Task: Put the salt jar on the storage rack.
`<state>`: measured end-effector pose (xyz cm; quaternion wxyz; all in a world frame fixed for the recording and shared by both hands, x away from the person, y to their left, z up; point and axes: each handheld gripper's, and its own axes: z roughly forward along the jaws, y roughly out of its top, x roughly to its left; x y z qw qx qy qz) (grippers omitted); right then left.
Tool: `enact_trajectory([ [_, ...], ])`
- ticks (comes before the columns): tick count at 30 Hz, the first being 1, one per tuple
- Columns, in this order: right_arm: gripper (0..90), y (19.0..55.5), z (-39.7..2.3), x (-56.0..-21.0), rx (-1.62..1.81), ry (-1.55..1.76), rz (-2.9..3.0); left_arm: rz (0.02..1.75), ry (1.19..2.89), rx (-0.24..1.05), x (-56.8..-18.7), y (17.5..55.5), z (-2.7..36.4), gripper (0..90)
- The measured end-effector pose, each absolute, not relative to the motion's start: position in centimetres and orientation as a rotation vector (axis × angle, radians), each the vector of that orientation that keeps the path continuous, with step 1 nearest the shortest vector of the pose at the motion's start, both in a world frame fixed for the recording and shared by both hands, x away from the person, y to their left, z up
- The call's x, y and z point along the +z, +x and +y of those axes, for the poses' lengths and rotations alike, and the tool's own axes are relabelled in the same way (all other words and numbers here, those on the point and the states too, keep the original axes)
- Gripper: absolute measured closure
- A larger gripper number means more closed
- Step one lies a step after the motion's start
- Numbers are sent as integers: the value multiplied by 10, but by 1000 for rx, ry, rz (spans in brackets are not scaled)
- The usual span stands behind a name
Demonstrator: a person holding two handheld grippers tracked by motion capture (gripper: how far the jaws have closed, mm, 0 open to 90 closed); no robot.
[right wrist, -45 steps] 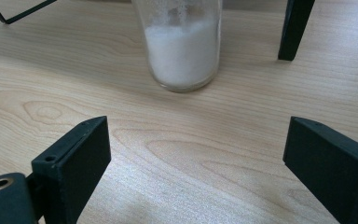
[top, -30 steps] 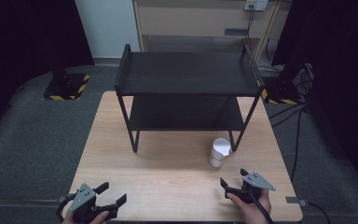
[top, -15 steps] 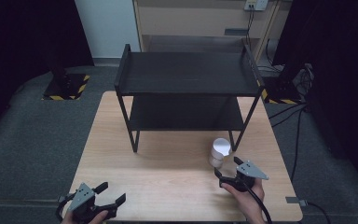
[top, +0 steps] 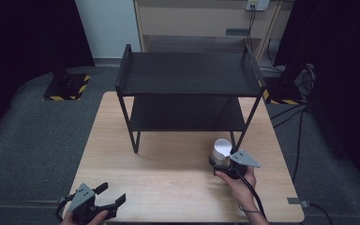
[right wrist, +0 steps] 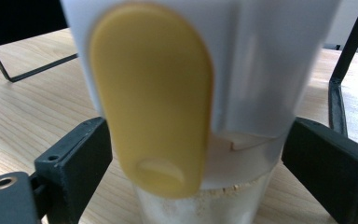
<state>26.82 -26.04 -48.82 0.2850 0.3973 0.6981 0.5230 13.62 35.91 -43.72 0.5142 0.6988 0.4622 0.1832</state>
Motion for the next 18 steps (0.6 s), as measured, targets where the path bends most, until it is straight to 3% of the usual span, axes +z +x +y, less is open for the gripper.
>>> enact_trajectory([
  [11,296,265,-263,-493,1386,1025,1871,1109,1677,437,-437,136,359,112],
  [18,311,263,-262,-498,1395,1009,1853,1111,1678,441,-437,136,359,112],
])
